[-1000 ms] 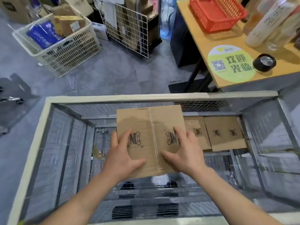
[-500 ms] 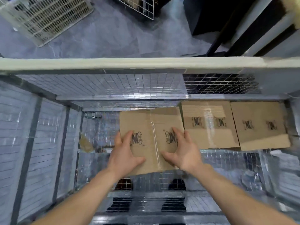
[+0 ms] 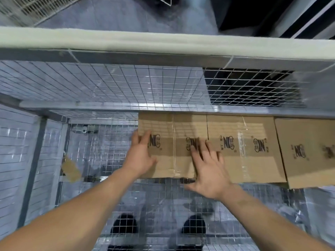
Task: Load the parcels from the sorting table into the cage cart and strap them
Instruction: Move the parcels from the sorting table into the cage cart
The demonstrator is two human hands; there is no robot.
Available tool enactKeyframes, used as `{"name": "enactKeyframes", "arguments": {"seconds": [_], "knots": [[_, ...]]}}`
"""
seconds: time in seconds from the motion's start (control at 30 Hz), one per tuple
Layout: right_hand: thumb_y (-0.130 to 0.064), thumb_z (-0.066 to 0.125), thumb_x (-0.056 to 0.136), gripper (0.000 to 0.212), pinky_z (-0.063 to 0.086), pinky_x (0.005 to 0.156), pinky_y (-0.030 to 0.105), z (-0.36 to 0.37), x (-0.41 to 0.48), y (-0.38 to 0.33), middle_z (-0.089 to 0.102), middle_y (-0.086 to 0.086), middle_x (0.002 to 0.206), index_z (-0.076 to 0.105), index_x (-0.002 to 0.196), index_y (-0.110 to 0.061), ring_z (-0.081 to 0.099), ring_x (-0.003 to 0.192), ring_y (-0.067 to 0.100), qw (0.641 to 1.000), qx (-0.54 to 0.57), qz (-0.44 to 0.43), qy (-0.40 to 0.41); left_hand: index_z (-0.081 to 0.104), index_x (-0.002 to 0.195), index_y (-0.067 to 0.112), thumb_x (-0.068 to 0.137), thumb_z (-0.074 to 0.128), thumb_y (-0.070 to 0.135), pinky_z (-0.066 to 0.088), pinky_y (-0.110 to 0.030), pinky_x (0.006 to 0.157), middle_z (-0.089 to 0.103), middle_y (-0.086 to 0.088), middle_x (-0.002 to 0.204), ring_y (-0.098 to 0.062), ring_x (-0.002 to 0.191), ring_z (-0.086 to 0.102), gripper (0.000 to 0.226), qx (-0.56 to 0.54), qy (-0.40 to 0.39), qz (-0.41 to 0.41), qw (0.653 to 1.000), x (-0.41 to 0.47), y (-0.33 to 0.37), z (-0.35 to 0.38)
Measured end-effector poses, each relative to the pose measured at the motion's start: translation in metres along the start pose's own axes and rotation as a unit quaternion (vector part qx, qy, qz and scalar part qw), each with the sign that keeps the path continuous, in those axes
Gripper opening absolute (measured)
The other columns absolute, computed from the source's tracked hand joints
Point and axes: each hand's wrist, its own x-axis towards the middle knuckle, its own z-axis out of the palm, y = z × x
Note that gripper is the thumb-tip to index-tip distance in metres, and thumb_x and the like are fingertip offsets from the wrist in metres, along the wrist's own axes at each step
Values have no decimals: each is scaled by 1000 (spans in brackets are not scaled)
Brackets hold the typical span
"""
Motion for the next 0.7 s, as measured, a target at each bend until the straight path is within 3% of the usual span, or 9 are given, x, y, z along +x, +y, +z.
{"name": "enactKeyframes", "arguments": {"seconds": [0.17,0.3,0.4,0.5,0.63,0.7], "knots": [[-62,62,84,107,6,121,56,2,5,-3,-19,8,164,-2,159,-20,-16,151,31,1000,-26,3,-14,-4,155,37,88,72,25,35,-36,112,-28,-7,159,-32,143,34,102,75,-21,-3,997,5,-1,2],[-57,59,87,100,8,122,51,-24,1,-7,-17,7,165,0,159,-21,-12,152,28,998,9,19,-62,-5,156,35,90,70,31,26,-50,117,-38,-5,155,-41,149,-5,100,143,-40,-21,989,-2,10,-14],[-62,53,90,97,7,121,50,-53,-13,-9,-13,7,166,-1,160,-22,-9,153,27,996,25,52,-74,6,157,31,86,70,44,24,-54,118,-25,-9,160,-45,148,-7,96,171,-31,1,985,-20,26,-35],[-72,41,91,92,6,122,48,-87,-47,-19,-9,6,166,0,159,-25,-5,153,26,995,40,78,-36,9,156,26,85,67,52,24,-55,117,-9,-9,164,-40,149,0,95,200,-11,53,978,-57,48,-67],[-82,21,80,99,16,123,49,-144,-113,-49,-7,3,166,2,159,-26,-3,153,25,991,72,110,30,2,156,24,90,58,53,8,-52,121,-17,-5,163,-34,150,-10,92,241,-3,160,957,-124,80,-126],[-82,23,80,100,19,123,49,-173,-151,-64,-6,1,167,6,160,-24,-1,154,24,984,94,132,79,0,156,24,91,56,54,4,-51,122,-18,-4,163,-31,150,-13,91,256,10,210,944,-161,102,-157]]}}
